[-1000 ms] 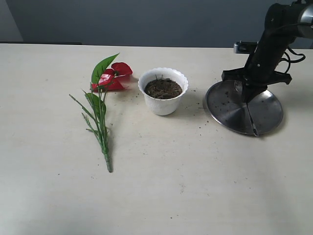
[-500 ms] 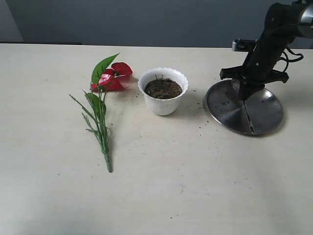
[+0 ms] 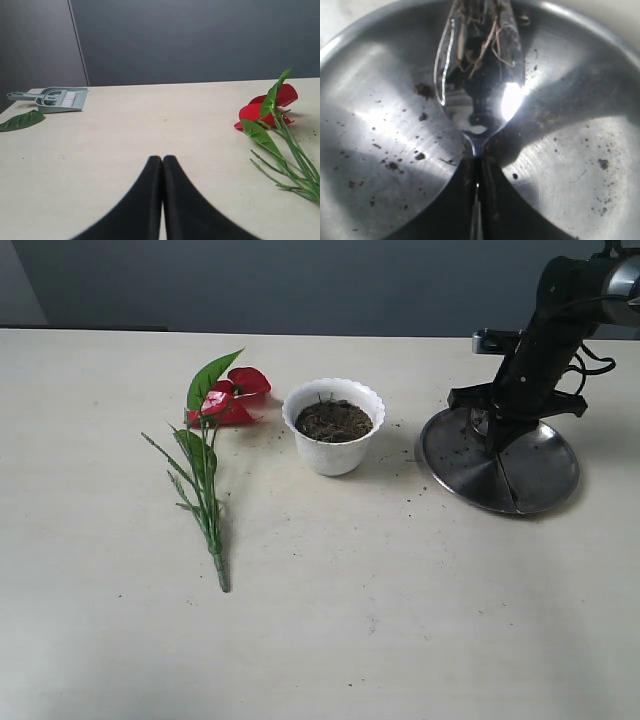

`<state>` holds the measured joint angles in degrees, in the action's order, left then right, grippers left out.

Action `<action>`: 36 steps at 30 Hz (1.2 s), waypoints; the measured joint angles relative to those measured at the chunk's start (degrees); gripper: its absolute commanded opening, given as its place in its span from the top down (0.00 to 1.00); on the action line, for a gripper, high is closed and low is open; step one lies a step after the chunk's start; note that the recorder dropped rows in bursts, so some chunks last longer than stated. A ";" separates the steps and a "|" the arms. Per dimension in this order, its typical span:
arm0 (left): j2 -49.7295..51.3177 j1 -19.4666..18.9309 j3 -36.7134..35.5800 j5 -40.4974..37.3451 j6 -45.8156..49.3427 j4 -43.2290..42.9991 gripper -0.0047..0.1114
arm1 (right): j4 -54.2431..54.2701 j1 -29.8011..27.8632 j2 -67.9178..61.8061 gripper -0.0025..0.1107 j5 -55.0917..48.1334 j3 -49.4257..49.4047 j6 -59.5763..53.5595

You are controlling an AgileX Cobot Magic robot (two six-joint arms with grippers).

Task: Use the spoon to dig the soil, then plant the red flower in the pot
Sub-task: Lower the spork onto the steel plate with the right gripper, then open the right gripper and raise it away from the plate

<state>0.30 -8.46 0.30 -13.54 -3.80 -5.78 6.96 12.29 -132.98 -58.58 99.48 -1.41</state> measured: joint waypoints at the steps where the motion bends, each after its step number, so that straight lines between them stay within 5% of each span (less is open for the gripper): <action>1: 0.00 0.00 0.00 0.00 0.00 0.00 0.96 | 0.00 0.00 0.00 0.98 0.00 0.00 -0.12; 8: 0.00 0.00 0.00 0.00 0.00 0.00 0.96 | 0.00 0.00 0.00 0.98 0.00 0.00 -0.12; 15: 0.00 0.00 0.00 0.00 0.00 0.00 0.96 | 0.00 0.00 -0.05 0.77 1.21 0.00 -0.12; 26: 0.00 0.00 0.00 0.00 0.00 0.00 0.96 | 0.21 0.00 2.74 0.76 1.52 0.00 -0.12; 28: 0.00 0.00 0.00 0.00 0.00 0.00 0.96 | 0.21 0.00 4.73 0.78 1.32 0.00 -0.12; 32: 0.00 0.00 0.00 0.00 0.00 0.00 0.96 | 0.21 0.00 7.73 0.99 1.03 0.00 -0.12; 36: 0.00 0.00 0.00 0.00 0.00 0.00 0.96 | 0.21 0.00 10.09 0.98 0.79 0.00 -0.12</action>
<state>0.30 -8.46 0.30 -13.54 -3.80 -5.78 7.17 12.29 -122.90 -57.80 99.48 -1.54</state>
